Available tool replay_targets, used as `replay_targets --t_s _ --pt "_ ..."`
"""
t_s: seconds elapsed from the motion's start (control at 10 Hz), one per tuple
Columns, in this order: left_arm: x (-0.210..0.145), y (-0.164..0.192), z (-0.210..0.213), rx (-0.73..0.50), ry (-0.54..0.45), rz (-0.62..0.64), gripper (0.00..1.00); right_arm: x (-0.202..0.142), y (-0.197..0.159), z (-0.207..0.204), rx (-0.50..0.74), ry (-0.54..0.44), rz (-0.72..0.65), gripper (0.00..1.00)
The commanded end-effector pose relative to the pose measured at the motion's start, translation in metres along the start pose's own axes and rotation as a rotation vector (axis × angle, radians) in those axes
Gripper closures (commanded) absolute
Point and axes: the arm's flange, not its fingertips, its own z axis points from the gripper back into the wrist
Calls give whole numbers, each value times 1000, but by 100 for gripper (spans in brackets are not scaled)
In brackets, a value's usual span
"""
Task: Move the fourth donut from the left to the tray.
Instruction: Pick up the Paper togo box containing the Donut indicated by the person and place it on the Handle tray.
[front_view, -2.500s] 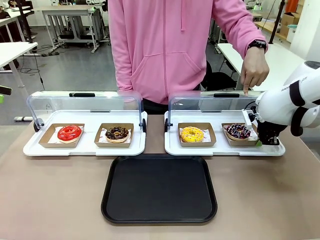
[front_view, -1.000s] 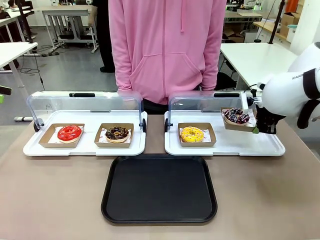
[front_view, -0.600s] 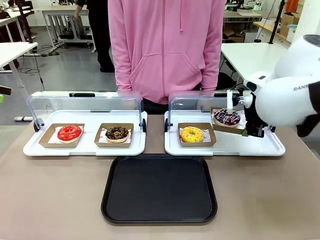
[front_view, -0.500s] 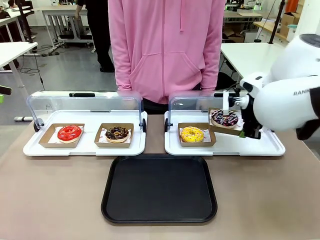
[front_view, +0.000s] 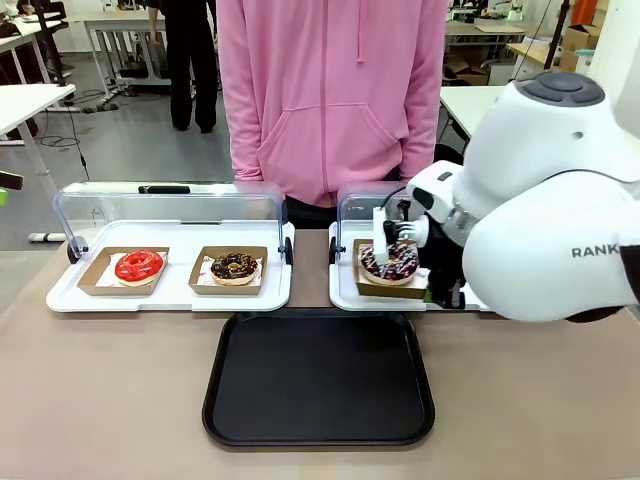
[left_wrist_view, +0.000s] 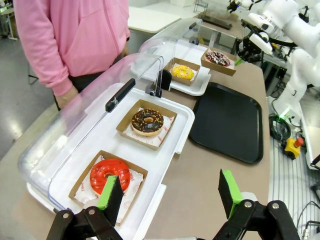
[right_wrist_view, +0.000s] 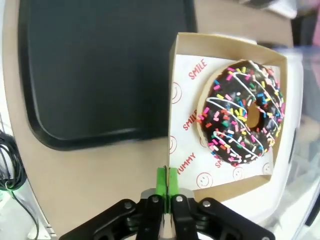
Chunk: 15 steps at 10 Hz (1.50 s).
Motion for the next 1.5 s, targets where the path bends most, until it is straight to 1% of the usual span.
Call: replay_targets --t_s 0.0,0.1,0.4,0.5,0.6,0.7,1.0,1.2,1.4 --pt "2 -2 1 -5 -8 -2 0 -11 29 -3 24 -43 67 98" --pt "2 -2 1 -5 -8 -2 0 0 0 0 0 0 0 98" --pt "2 -2 1 -5 -8 -2 0 0 0 0 0 0 0 98" --pt "2 -2 1 -5 -8 -2 0 4 3 0 10 -15 13 98" --pt "2 -2 1 -5 -8 -2 0 21 25 -11 -91 11 -12 98" --pt "2 -2 1 -5 -8 -2 0 37 44 -20 -117 -21 -14 98" --pt "2 -2 1 -5 -8 -2 0 66 85 -47 -108 -24 -17 98" --pt "2 -2 1 -5 -8 -2 0 69 105 -55 -79 -12 -20 98" --pt "2 -2 1 -5 -8 -2 0 69 124 -63 -49 -9 12 98"
